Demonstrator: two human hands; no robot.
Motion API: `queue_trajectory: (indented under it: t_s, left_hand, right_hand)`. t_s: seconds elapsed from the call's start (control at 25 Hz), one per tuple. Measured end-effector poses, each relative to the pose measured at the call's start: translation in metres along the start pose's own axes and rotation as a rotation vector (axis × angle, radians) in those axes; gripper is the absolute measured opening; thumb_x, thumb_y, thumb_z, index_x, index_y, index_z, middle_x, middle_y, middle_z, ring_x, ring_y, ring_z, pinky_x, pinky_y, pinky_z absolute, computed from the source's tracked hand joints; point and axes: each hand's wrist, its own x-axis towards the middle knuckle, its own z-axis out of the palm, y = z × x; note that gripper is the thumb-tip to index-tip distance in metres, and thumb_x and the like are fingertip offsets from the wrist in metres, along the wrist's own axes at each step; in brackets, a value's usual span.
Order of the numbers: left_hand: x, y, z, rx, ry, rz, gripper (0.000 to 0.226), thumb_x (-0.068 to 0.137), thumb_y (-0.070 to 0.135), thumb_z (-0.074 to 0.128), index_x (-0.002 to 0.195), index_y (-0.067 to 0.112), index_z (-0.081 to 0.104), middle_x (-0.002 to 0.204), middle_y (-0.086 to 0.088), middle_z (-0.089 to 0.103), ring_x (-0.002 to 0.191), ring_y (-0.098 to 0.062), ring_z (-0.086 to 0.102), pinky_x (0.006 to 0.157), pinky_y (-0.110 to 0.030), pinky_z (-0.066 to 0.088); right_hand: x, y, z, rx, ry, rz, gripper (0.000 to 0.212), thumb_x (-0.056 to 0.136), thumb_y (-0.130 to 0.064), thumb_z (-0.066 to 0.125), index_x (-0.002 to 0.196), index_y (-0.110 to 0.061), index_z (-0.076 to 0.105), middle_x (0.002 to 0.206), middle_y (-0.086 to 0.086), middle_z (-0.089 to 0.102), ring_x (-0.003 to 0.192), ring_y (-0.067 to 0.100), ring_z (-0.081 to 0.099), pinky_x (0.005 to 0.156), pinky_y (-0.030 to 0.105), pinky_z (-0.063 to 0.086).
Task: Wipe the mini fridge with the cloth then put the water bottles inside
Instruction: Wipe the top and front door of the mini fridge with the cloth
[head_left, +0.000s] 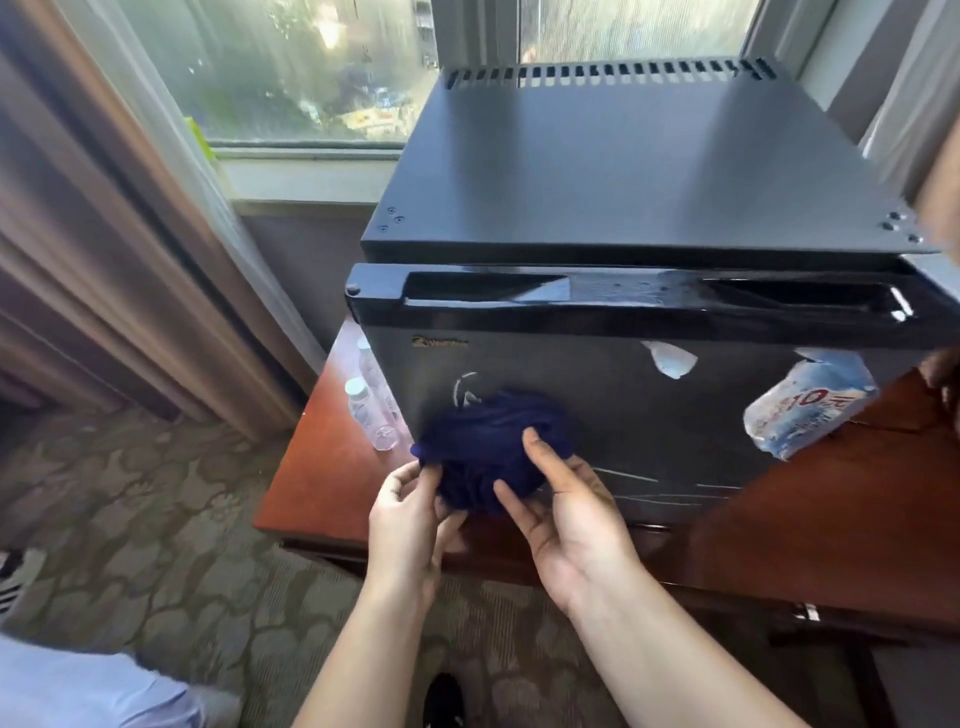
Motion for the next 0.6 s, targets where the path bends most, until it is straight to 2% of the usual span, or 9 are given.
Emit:
queue_trajectory:
  t_s: [0.08,0.12,0.2,0.28,0.4,0.52,0.6]
  left_hand:
    - [-0.005,0.027,-0.002,-0.007,-0.02,0.138,0.037,0.092,0.032,0.071,0.12,0.011,0.062,0.11,-0.017,0.075,0.089,-0.025,0.071,0.07,-0.031,0.06]
    - [-0.01,0.045,-0.001,-0.01,-0.026,0.252,0.033,0.088,0.035,0.072,0.112,0.014,0.063,0.099,-0.013,0.074,0.083,-0.022,0.069,0.068,-0.03,0.059]
    - [-0.019,0.08,0.001,0.069,-0.023,0.512,0.021,0.085,0.037,0.072,0.097,0.022,0.063,0.078,-0.001,0.067,0.07,-0.016,0.061,0.063,-0.028,0.054]
    - [-0.019,0.101,0.001,0.13,-0.057,0.631,0.015,0.086,0.034,0.072,0.092,0.024,0.062,0.071,0.01,0.065,0.064,-0.011,0.059,0.059,-0.025,0.052]
    - [-0.002,0.093,-0.007,0.121,-0.156,0.575,0.014,0.085,0.028,0.072,0.092,0.023,0.061,0.075,0.009,0.068,0.067,-0.009,0.061,0.062,-0.022,0.054]
    - [0.027,0.061,-0.026,0.177,-0.217,0.45,0.013,0.088,0.021,0.072,0.094,0.02,0.061,0.082,-0.004,0.07,0.072,-0.013,0.062,0.065,-0.032,0.054]
    - [0.052,0.04,-0.04,0.242,-0.238,0.371,0.012,0.092,0.013,0.071,0.097,0.016,0.061,0.086,-0.01,0.071,0.076,-0.015,0.063,0.069,-0.037,0.055]
  right_hand:
    - [-0.01,-0.001,0.022,0.008,-0.04,-0.075,0.028,0.083,-0.017,0.079,0.106,-0.016,0.063,0.091,0.004,0.079,0.073,0.014,0.074,0.064,0.029,0.065]
    - [-0.017,-0.004,0.034,0.001,-0.083,-0.123,0.028,0.082,-0.019,0.078,0.106,-0.016,0.064,0.091,0.004,0.078,0.07,0.012,0.074,0.062,0.028,0.064]
    - [-0.029,-0.006,0.054,-0.026,-0.144,-0.206,0.029,0.08,-0.025,0.078,0.106,-0.016,0.068,0.095,0.005,0.078,0.068,0.011,0.073,0.058,0.026,0.063]
    - [-0.033,-0.001,0.065,-0.036,-0.14,-0.269,0.03,0.077,-0.031,0.076,0.102,-0.016,0.071,0.097,0.005,0.078,0.069,0.011,0.073,0.055,0.025,0.061]
    - [-0.019,0.017,0.064,-0.038,-0.046,-0.346,0.034,0.071,-0.033,0.077,0.098,-0.014,0.07,0.094,0.007,0.076,0.067,0.013,0.072,0.051,0.024,0.06]
    - [0.007,0.046,0.053,-0.047,0.113,-0.401,0.045,0.061,-0.031,0.081,0.097,-0.01,0.065,0.086,0.008,0.072,0.065,0.013,0.07,0.05,0.025,0.059]
    - [0.027,0.065,0.041,-0.069,0.194,-0.439,0.039,0.061,-0.024,0.082,0.09,-0.01,0.06,0.076,0.005,0.068,0.061,0.013,0.07,0.05,0.027,0.059]
